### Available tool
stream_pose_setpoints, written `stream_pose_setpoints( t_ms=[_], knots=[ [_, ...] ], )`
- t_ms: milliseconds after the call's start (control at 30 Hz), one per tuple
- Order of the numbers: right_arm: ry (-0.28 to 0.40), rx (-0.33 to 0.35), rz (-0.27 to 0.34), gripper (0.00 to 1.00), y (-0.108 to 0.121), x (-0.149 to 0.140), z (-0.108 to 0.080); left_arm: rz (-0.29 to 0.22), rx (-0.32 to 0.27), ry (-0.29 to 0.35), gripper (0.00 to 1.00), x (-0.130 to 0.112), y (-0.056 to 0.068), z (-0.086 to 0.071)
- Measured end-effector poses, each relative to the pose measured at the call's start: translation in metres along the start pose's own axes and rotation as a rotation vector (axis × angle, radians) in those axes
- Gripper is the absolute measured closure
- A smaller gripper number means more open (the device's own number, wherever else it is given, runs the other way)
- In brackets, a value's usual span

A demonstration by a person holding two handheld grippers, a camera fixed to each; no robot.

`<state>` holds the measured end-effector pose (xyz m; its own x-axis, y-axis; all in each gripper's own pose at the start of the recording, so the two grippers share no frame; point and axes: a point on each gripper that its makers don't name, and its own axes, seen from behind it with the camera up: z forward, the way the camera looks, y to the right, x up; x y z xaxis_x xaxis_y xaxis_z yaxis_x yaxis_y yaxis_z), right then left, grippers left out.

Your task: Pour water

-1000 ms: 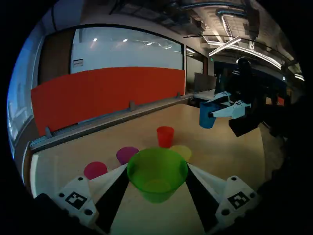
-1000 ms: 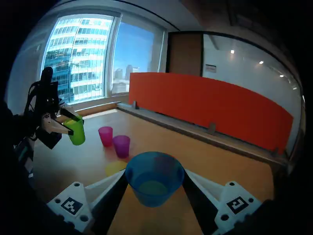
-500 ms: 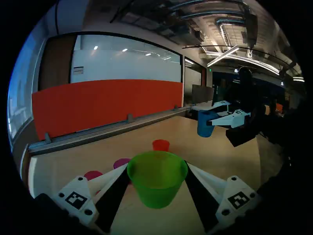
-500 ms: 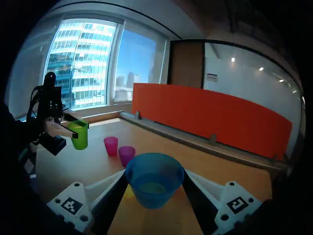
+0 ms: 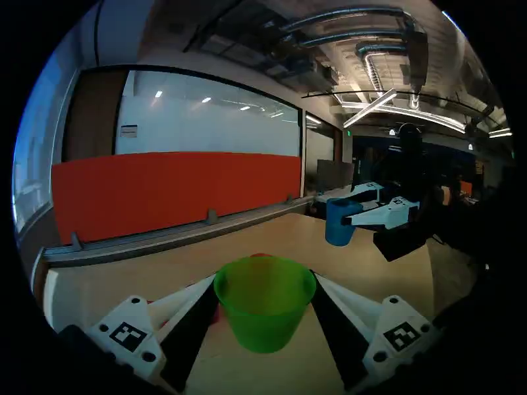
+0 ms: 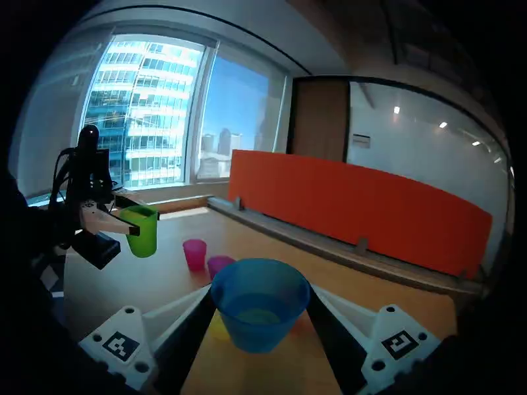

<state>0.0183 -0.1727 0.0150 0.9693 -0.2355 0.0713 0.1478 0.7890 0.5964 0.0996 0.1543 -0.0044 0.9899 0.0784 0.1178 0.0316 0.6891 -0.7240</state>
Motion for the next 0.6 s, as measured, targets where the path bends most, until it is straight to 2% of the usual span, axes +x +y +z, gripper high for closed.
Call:
stream_pose_setpoints(
  t_ms=[300, 600],
  knots=[
    [0.048, 0.006, 0.011, 0.08, -0.006, 0.012, -0.002, -0.003, -0.024, 0.064, 0.11, 0.020, 0.013, 0.004],
    [0.088, 0.012, 0.009, 0.08, -0.008, 0.025, -0.003, 0.024, -0.042, 0.078, 0.10, 0.026, 0.024, 0.007]
  ],
)
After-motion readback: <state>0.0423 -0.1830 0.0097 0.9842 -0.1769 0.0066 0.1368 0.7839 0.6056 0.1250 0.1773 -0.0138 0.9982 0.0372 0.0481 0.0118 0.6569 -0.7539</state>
